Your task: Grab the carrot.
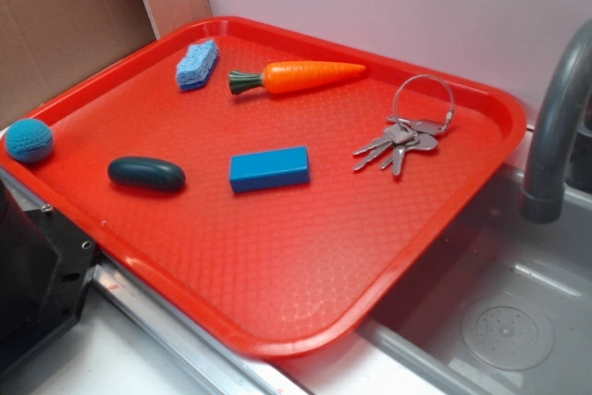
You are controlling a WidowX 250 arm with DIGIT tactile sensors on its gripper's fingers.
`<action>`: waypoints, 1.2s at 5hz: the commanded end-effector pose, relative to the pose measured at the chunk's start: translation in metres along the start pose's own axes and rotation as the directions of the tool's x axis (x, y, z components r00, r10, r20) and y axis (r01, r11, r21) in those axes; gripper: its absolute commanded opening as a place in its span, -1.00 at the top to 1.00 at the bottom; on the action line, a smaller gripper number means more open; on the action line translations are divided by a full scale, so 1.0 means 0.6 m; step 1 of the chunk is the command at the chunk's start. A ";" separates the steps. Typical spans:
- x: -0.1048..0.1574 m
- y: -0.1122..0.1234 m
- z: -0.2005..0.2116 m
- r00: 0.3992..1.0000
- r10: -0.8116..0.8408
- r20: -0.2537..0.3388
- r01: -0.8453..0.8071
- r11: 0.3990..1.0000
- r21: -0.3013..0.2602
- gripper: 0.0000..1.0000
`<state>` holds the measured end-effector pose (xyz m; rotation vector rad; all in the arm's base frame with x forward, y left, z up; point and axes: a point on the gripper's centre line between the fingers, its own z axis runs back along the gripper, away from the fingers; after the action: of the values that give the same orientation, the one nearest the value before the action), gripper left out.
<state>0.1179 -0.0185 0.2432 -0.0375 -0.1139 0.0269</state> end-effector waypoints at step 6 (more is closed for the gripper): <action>0.184 -0.033 -0.123 0.998 -0.068 0.015 0.065 0.988 0.139 -1.00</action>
<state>0.2314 -0.0374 0.1687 0.1171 -0.0742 -0.0436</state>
